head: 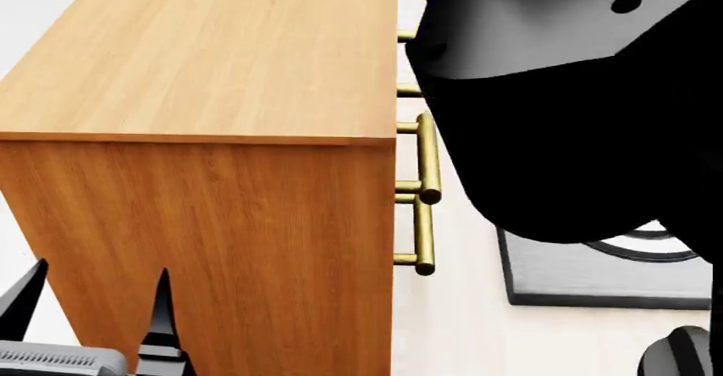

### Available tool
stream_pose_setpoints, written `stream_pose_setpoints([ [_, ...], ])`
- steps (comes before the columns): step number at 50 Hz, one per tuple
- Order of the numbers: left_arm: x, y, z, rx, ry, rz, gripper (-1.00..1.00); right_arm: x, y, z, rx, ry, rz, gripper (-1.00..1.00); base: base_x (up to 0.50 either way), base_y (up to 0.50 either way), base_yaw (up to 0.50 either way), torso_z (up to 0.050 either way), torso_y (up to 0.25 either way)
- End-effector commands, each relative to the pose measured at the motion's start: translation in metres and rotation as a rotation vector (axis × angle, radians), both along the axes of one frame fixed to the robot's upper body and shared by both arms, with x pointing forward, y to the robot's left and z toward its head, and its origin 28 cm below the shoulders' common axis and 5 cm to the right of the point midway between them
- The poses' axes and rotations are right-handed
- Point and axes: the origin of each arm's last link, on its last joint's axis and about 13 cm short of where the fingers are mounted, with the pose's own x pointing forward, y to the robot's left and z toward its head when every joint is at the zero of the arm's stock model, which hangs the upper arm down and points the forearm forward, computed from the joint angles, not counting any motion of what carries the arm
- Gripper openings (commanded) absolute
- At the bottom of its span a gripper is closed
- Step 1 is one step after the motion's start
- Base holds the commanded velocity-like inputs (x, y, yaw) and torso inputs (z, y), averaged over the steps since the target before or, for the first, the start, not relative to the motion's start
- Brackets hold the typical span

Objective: Put the bowl on the top of the cabinet.

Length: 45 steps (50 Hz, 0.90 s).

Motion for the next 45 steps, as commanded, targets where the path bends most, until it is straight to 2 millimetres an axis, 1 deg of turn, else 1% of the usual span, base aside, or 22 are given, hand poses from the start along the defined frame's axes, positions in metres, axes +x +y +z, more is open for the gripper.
stream_pose_setpoints([
  [1,0.001,-0.002,-0.001,0.000,0.007,-0.004,1.00,-0.009,0.019,0.036,-0.001,-0.064,0.016,-1.00,0.00,0.00,0.00,0.000,0.000],
  [7,0.000,-0.001,0.000,-0.001,0.005,-0.003,1.00,-0.013,0.026,0.040,-0.012,-0.075,0.033,-1.00,0.00,0.00,0.00,0.000,0.000],
  [11,0.001,-0.001,-0.001,0.001,0.005,-0.004,1.00,-0.013,0.029,0.043,-0.015,-0.082,0.043,-1.00,0.00,0.00,0.00,0.000,0.000],
  [15,0.001,-0.002,-0.001,0.003,0.007,-0.007,1.00,-0.012,0.036,0.049,-0.024,-0.097,0.060,-1.00,0.00,0.00,0.00,0.000,0.000],
  [24,0.002,-0.001,-0.003,0.003,0.012,-0.008,1.00,-0.011,0.047,0.051,-0.038,-0.106,0.090,-1.00,0.00,0.00,0.00,0.000,0.001],
  [34,0.001,-0.001,-0.003,0.002,0.011,-0.006,1.00,-0.014,0.054,0.042,-0.072,-0.121,0.115,-1.00,0.00,0.00,0.00,0.000,0.000],
  [37,0.001,0.000,-0.002,0.005,0.009,-0.002,1.00,-0.016,0.056,0.037,-0.087,-0.123,0.131,-1.00,0.00,0.00,0.00,0.000,0.000],
  [45,0.000,0.000,-0.001,0.003,0.005,-0.001,1.00,-0.018,0.061,0.035,-0.098,-0.124,0.149,-1.00,0.00,0.00,0.00,0.000,0.001],
])
